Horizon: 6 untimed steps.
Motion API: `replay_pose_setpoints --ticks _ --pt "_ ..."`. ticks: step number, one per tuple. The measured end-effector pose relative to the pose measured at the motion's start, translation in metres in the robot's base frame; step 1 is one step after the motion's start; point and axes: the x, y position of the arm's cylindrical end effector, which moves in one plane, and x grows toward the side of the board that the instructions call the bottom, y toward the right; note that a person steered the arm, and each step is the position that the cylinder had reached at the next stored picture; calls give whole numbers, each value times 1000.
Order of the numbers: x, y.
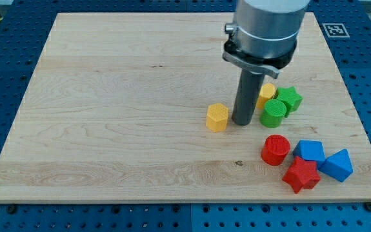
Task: Separate the green circle
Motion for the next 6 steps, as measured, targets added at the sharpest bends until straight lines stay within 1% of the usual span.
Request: replay_pose_setpoints --ticks 2,3,4,5,6 --pt "-1 53" --pt "-1 64" --pt "6 54" --pt "25 61" --pt "35 101"
